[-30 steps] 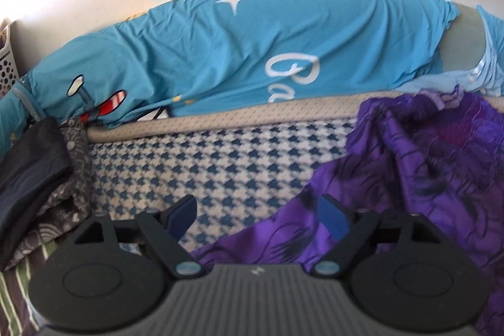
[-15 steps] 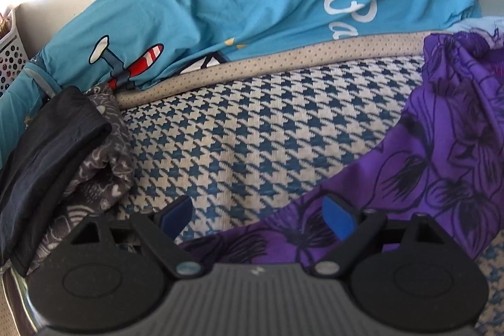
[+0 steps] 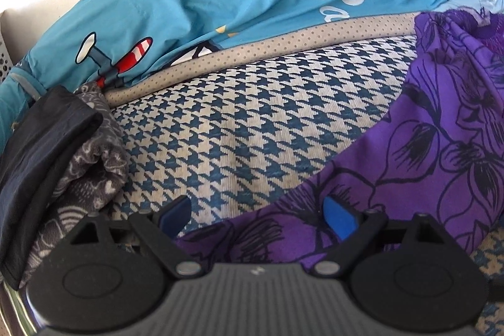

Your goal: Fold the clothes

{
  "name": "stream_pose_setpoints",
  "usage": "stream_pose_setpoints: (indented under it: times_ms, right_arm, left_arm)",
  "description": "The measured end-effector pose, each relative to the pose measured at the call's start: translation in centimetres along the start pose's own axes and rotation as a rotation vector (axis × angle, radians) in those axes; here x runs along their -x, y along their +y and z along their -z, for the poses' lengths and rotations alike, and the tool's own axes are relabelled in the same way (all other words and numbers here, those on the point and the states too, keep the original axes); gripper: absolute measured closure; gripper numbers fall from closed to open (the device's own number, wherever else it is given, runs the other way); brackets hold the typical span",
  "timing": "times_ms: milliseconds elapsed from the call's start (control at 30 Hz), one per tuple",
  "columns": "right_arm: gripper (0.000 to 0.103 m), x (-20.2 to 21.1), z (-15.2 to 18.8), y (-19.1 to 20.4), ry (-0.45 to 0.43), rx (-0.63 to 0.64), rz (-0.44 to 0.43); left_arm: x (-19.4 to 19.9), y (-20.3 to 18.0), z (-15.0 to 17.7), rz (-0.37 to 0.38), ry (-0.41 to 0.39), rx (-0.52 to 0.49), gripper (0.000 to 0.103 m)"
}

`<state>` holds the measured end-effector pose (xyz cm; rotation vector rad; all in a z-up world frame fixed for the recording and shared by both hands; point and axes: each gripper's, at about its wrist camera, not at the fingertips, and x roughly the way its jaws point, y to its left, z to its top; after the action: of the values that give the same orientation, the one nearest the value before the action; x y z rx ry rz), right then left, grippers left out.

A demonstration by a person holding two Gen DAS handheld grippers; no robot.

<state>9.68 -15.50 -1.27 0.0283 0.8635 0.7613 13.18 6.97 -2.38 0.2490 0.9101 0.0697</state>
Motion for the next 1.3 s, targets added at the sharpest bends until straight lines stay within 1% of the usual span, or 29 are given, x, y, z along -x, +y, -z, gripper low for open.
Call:
stream_pose_setpoints:
  times_ms: [67, 133, 167, 200, 300, 433, 533, 567, 600, 633, 667, 700, 733, 800, 833, 933, 1000, 1067, 1133, 1200, 1267, 1300]
  right_arm:
    - [0.046, -0.6, 0.2, 0.1, 0.022, -0.011, -0.003]
    - [0.046, -1.2, 0.5, 0.0, 0.032, -0.034, -0.002]
    - [0.045, -1.3, 0.7, -0.1, 0.018, -0.055, -0.004]
    - [0.043, -1.3, 0.8, -0.2, 0.000, -0.077, -0.011]
    - [0.039, -1.6, 1.0, -0.7, -0.056, -0.151, -0.032]
    - [0.038, -2.0, 1.4, -1.7, -0.139, -0.283, -0.055]
    - [0.039, -2.2, 1.5, -2.0, -0.185, -0.347, -0.048]
    - [0.046, -2.3, 1.4, -1.9, -0.194, -0.351, -0.028]
    - [0.059, -2.4, 1.4, -1.7, -0.198, -0.342, 0.004]
    - [0.067, -2.4, 1.3, -1.5, -0.201, -0.334, 0.034]
    - [0.083, -2.6, 1.3, -1.6, -0.199, -0.330, 0.051]
    - [0.091, -2.7, 1.2, -1.7, -0.196, -0.338, 0.057]
    - [0.092, -2.8, 1.2, -1.9, -0.195, -0.348, 0.051]
    - [0.095, -2.9, 0.8, -1.9, -0.188, -0.326, 0.020]
    - [0.095, -2.9, 0.6, -1.5, -0.197, -0.288, -0.004]
    - [0.095, -2.8, -0.1, 0.1, -0.222, -0.182, -0.084]
    - [0.095, -2.7, -0.2, 1.0, -0.224, -0.156, -0.158]
    - [0.095, -2.9, -0.2, 1.8, -0.218, -0.139, -0.219]
    - [0.095, -3.1, 0.0, 2.2, -0.205, -0.126, -0.255]
    - [0.095, -3.4, 0.0, 2.5, -0.190, -0.114, -0.275]
    - [0.095, -3.3, 0.2, 2.7, -0.187, -0.107, -0.294]
    - [0.091, -3.5, 0.2, 2.9, -0.178, -0.099, -0.295]
  left_arm:
    - [0.0, 0.3, -0.1, 0.011, 0.004, 0.013, 0.012]
    - [-0.3, 0.3, 0.0, 0.001, 0.017, 0.016, 0.012]
    - [-0.5, 0.3, 0.0, -0.004, 0.024, 0.017, 0.012]
    - [-0.5, 0.4, 0.0, 0.001, 0.028, 0.025, 0.012]
    - [-0.6, 0.6, -0.1, 0.014, 0.038, 0.049, 0.012]
    - [-0.8, 0.8, -0.1, 0.024, 0.043, 0.070, 0.012]
    - [-0.9, 0.8, -0.1, 0.018, 0.043, 0.069, 0.009]
    - [-1.0, 0.8, -0.1, 0.012, 0.043, 0.069, 0.007]
    - [-1.0, 0.8, -0.1, 0.005, 0.044, 0.071, 0.005]
    - [-1.0, 0.8, 0.0, -0.001, 0.044, 0.074, 0.004]
    - [-1.0, 0.8, 0.0, -0.007, 0.044, 0.078, 0.004]
    - [-1.0, 0.8, 0.0, -0.013, 0.044, 0.081, 0.004]
    - [-0.9, 0.7, 0.0, -0.023, 0.042, 0.078, 0.004]
    - [-0.7, 0.5, 0.0, -0.063, 0.035, 0.061, 0.004]
    - [-0.6, 0.3, 0.0, -0.092, 0.033, 0.052, 0.004]
    - [-0.3, 0.3, 0.0, -0.209, 0.041, 0.017, 0.004]
    - [-0.2, 0.8, 0.0, -0.295, 0.056, 0.015, 0.004]
    - [-0.3, 1.7, 0.0, -0.354, 0.064, 0.020, 0.004]
    - [-0.2, 2.5, 0.0, -0.390, 0.071, 0.038, 0.004]
    - [-0.3, 2.9, 0.0, -0.467, 0.077, 0.031, 0.004]
    - [-0.3, 3.3, -0.1, -0.520, 0.071, 0.029, 0.005]
    - [0.0, 3.6, -0.3, -0.483, 0.065, 0.058, 0.005]
